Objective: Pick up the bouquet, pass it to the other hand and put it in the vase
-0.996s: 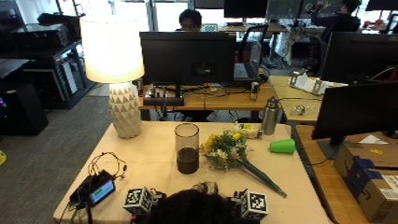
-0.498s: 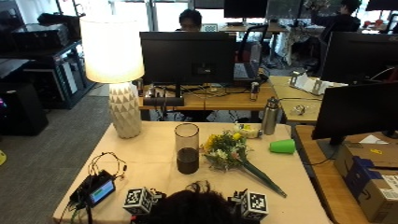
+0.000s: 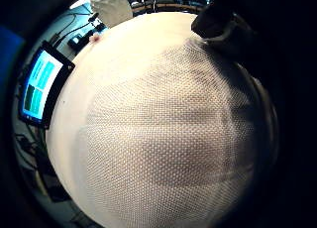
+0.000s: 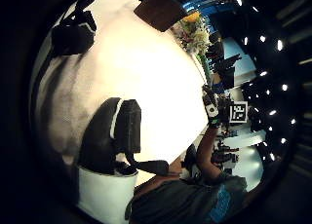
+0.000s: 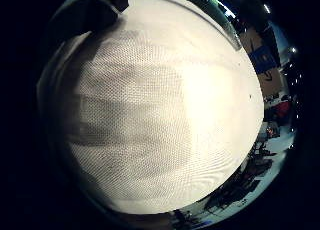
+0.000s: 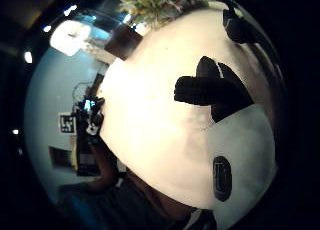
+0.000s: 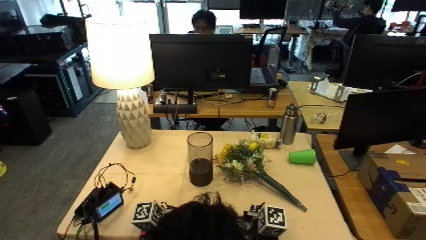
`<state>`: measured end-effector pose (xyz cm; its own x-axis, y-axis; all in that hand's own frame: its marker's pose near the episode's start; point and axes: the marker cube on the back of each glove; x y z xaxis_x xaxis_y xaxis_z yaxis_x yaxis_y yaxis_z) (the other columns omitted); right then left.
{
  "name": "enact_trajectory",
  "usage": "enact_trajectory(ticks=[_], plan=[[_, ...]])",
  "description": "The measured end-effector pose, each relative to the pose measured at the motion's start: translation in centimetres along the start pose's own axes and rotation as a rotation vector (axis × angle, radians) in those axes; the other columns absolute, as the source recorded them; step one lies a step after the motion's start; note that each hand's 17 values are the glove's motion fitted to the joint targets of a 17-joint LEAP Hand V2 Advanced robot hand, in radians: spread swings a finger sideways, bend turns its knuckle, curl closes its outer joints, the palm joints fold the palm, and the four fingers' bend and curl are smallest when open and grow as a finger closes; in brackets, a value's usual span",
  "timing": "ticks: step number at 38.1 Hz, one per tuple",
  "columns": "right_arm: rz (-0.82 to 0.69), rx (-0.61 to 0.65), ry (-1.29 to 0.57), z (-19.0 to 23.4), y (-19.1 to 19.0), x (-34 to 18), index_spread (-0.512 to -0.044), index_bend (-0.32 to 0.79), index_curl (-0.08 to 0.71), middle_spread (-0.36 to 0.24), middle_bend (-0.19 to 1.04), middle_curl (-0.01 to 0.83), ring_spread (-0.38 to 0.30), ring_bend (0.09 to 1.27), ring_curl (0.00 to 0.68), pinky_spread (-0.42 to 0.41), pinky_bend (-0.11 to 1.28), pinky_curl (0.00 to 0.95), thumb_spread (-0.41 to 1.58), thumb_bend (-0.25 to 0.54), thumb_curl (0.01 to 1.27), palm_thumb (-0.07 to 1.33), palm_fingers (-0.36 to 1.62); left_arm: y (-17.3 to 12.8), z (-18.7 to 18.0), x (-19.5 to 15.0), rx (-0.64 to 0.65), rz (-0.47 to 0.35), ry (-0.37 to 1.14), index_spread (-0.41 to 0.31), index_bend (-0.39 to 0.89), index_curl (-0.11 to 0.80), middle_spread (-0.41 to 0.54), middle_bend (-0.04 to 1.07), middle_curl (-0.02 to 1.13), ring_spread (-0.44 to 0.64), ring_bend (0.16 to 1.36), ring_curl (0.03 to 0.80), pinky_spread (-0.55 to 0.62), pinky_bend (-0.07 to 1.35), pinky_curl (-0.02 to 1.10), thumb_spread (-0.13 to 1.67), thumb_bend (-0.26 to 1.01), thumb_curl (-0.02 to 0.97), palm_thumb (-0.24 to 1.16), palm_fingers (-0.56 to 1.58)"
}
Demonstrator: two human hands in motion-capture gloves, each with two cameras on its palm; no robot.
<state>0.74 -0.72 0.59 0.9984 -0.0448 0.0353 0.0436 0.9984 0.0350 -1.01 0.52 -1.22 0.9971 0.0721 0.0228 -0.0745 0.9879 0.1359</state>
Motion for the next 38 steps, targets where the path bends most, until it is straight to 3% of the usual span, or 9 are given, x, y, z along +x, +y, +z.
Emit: enact_trajectory(ticks=[38], plan=[[-0.001, 0.011, -0.005, -0.02, -0.16, -0.10, -0.282, 0.16, 0.377, -0.032, 0.19, 0.396, 0.029, 0.24, 0.372, 0.274, 0.18, 0.318, 1.31, -0.010, 0.46, 0.76, 0.78, 0.29, 0.08, -0.36, -0.017, -0.007, -0.016, -0.220, 0.28, 0.467, -0.140, 0.18, 0.38, 0.07, 0.35, 0.327, 0.36, 0.14, 0.19, 1.14, -0.02, 0.284, 0.27, 0.69]])
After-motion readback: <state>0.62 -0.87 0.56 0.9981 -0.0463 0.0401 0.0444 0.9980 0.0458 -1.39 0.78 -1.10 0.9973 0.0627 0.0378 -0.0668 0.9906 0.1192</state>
